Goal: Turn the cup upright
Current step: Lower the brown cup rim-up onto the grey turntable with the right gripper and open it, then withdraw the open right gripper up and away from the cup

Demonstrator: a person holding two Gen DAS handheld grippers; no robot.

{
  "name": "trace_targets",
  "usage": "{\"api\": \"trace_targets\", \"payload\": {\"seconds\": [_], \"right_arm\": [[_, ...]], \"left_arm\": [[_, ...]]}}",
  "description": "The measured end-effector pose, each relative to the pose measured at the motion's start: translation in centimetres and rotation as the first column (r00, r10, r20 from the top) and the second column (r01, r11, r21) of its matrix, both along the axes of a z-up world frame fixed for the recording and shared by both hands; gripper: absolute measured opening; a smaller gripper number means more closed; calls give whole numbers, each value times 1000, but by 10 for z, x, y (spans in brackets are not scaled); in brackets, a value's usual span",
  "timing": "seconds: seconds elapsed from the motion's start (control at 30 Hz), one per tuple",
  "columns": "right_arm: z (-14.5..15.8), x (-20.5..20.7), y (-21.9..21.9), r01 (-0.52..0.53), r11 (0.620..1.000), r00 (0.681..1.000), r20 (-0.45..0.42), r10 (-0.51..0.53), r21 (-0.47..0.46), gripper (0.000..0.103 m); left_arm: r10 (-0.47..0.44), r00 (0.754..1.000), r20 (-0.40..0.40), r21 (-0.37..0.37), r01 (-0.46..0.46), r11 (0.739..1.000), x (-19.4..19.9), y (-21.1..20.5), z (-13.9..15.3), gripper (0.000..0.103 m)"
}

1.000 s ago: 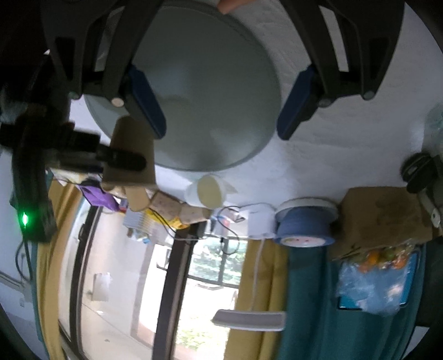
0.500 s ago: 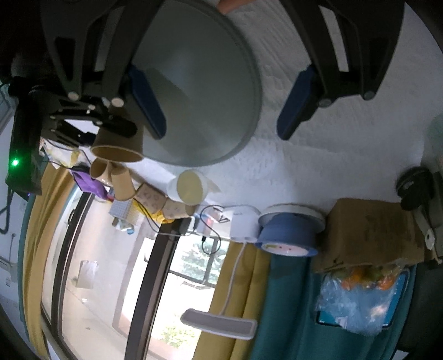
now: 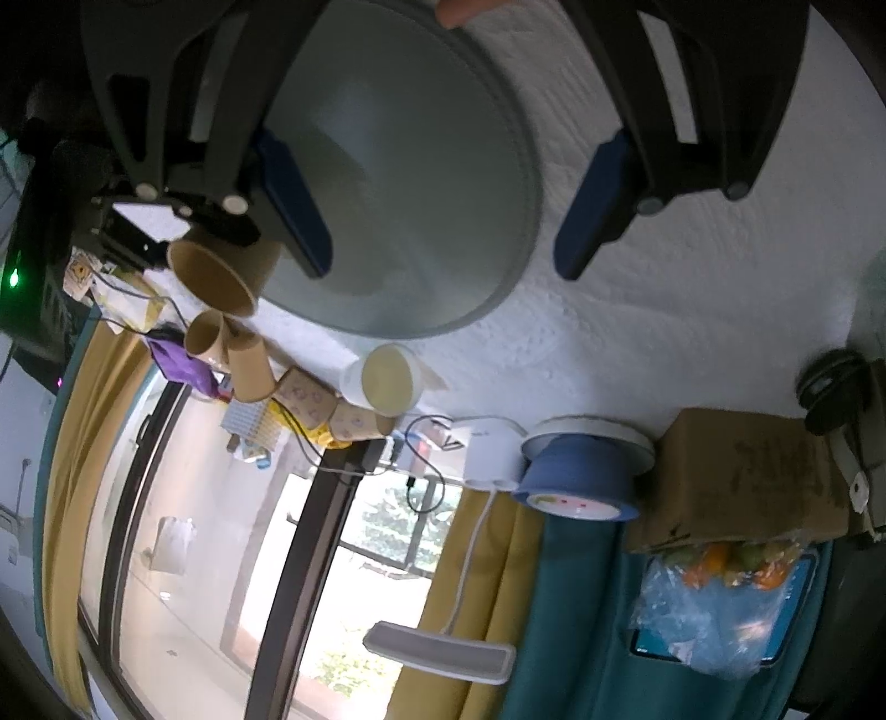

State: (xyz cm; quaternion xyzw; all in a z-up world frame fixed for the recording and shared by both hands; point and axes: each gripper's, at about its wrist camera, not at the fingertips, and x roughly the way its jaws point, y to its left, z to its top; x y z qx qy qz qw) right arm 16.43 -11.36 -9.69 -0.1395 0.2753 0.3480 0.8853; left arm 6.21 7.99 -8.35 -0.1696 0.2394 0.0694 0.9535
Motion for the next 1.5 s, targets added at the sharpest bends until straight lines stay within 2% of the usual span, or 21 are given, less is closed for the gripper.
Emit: {"api": "trace_targets", "payload": {"seconds": [0.7, 0.77, 1.1, 1.2, 1.5], "right_arm": [[5, -6, -18, 28, 999, 1000, -6, -28, 38, 76], [9, -7, -20, 30, 999, 1000, -6, -29, 43, 80], [57, -34, -48, 74, 987, 995, 54, -82, 140, 86], [69, -44, -55, 77, 983, 994, 70, -89, 164, 87], [111, -75, -80, 90, 969, 983, 134, -123, 229, 87]], "left_arm": [[13, 1000, -6, 31, -13, 999, 1, -14, 12, 84], [18, 1000, 0, 41, -18, 999, 0, -15, 17, 84], [-9, 996, 89, 97, 0, 995, -24, -33, 51, 84], [-25, 993, 114, 107, 12, 994, -33, -40, 61, 96], [-26, 983, 182, 171, -6, 985, -63, -58, 95, 100]]}}
